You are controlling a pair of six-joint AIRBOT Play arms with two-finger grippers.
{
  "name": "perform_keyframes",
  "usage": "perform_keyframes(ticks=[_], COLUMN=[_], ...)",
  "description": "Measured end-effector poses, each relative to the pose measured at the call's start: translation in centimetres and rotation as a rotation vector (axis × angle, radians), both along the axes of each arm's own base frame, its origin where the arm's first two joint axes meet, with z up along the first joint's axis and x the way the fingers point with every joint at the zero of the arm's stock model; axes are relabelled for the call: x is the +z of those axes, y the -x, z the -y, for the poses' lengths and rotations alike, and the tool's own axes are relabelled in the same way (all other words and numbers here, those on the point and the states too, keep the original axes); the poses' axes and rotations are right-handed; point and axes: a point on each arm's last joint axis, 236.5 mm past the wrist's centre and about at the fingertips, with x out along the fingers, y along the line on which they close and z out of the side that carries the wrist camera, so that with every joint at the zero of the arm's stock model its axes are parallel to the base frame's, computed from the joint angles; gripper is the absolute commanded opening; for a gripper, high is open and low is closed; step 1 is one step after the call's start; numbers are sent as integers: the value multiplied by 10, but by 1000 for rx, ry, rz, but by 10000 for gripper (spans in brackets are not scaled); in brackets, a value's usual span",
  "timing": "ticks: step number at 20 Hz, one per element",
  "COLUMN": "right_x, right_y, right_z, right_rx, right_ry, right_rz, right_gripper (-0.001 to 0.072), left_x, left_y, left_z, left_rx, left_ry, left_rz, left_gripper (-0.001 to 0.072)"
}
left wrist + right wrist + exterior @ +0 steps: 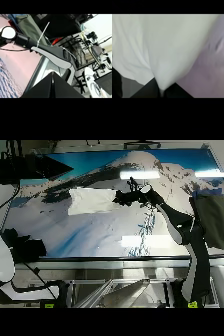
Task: Fold the shirts.
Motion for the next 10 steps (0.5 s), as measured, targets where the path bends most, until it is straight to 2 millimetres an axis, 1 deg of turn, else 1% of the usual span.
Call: perform_keyframes(ticks=[1, 2, 3, 4, 5, 6, 7, 8, 10], right_x=[9, 23, 42, 59, 77, 98, 123, 144, 188], right_y=[-1, -3, -4, -5, -7, -10, -12, -12, -7], right_z=[-2, -3, -2, 3, 13, 28, 47, 67, 115], right_rx=[3, 4, 6, 13, 12, 1, -15, -31, -64], right_ry=[-16, -30, -40, -36, -19, -2, 23, 51, 125], right_rz=[14, 40, 71, 99, 132, 165, 201, 227, 284], right_gripper=[18, 18, 18, 18, 18, 18, 18, 18, 18], left_x=[0, 0, 0, 0, -1, -1, -1, -1, -1], left_y=[0, 1, 1, 1, 2, 2, 2, 2, 2], left_z=[0, 0, 0, 0, 0, 0, 0, 0, 0], left_rx=[-1, -4, -5, -7, -7, -8, -8, -8, -10], left_ry=[-1, -1, -2, -2, -3, -3, -3, -3, -4], left_rz=[0, 0, 0, 2, 2, 2, 2, 2, 1], left_gripper=[2, 2, 2, 3, 2, 2, 2, 2, 2])
